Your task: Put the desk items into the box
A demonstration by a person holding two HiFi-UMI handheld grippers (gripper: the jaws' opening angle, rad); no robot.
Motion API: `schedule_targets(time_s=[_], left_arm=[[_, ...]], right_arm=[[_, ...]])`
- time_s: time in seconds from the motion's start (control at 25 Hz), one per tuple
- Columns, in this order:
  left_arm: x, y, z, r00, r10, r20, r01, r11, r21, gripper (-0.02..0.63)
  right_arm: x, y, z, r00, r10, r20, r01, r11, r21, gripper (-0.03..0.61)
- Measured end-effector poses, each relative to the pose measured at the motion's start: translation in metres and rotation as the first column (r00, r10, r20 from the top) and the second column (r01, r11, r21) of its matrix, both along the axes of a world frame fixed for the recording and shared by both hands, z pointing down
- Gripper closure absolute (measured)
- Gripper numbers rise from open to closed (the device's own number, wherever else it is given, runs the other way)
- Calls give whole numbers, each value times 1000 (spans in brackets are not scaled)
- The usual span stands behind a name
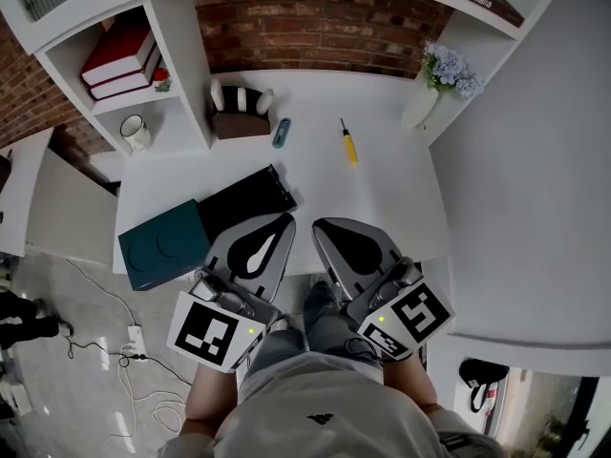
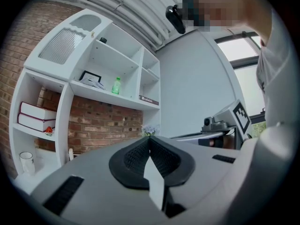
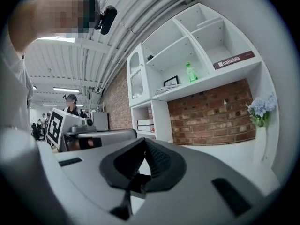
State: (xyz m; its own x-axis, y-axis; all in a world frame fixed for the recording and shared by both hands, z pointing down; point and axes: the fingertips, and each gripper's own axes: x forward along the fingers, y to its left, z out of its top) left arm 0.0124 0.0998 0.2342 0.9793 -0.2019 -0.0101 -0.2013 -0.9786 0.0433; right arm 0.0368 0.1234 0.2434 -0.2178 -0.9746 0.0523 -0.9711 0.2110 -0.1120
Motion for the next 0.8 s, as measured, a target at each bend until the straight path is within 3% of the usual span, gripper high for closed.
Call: schedule_targets(time_s=[0.8], left_arm=[[88, -62, 4, 999, -36, 24, 37, 999, -32, 601]], right_arm=[[97, -71, 1, 1000, -28, 12, 28, 1000, -12, 568]])
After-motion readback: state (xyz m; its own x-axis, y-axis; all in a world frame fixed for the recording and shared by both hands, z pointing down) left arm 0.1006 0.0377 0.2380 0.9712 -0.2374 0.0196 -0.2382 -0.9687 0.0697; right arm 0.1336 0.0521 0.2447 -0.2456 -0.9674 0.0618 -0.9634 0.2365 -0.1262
